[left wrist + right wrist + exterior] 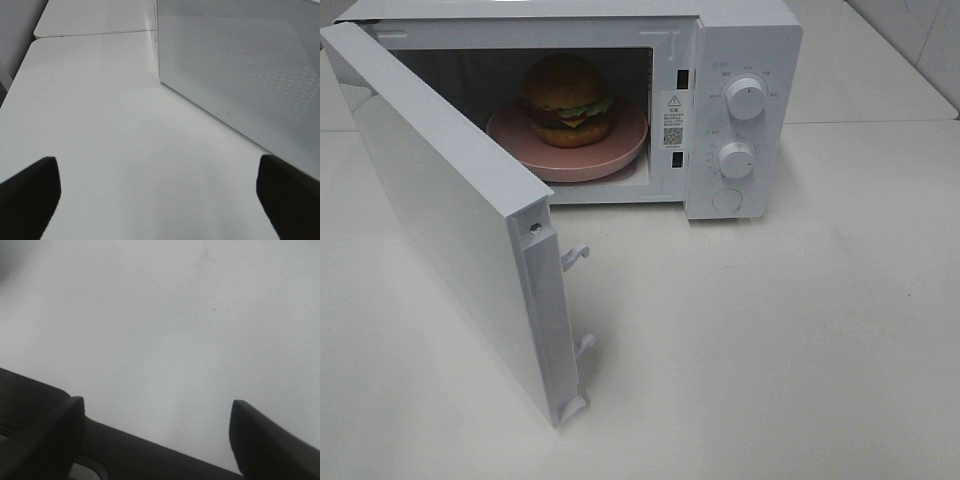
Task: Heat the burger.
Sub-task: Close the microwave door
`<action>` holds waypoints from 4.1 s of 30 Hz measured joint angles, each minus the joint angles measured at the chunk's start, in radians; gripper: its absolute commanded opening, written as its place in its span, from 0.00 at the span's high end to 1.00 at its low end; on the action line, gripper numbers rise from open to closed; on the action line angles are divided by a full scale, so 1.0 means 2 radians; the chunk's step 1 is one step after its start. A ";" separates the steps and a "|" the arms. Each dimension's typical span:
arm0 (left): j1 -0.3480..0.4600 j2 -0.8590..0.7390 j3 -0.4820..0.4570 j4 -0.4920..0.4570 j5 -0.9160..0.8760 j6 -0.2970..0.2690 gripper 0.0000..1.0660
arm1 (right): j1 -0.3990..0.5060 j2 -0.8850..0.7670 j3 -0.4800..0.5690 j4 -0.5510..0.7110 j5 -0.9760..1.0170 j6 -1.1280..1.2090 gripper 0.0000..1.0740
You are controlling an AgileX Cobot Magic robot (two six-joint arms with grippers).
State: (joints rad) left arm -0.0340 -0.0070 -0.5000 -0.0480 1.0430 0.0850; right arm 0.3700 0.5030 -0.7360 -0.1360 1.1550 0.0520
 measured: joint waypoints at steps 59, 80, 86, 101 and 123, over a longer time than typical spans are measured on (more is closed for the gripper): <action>0.000 0.000 0.000 0.000 0.000 0.000 0.06 | -0.139 -0.254 0.115 0.003 -0.069 0.016 0.29; 0.000 0.000 -0.002 0.000 -0.002 -0.004 0.07 | -0.139 -0.254 0.115 0.003 -0.069 0.016 0.29; 0.000 0.014 -0.012 0.000 -0.056 -0.027 0.21 | -0.139 -0.254 0.115 0.003 -0.069 0.016 0.29; 0.000 0.169 -0.012 0.011 -0.225 -0.028 1.00 | -0.139 -0.254 0.115 0.003 -0.069 0.016 0.29; 0.000 0.426 0.126 0.036 -0.768 -0.026 1.00 | -0.139 -0.254 0.115 0.004 -0.069 0.016 0.29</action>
State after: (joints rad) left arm -0.0340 0.8450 -0.2480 0.0230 -0.4940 0.0320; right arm 0.0910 -0.0040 -0.5060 -0.1280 1.0170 0.0840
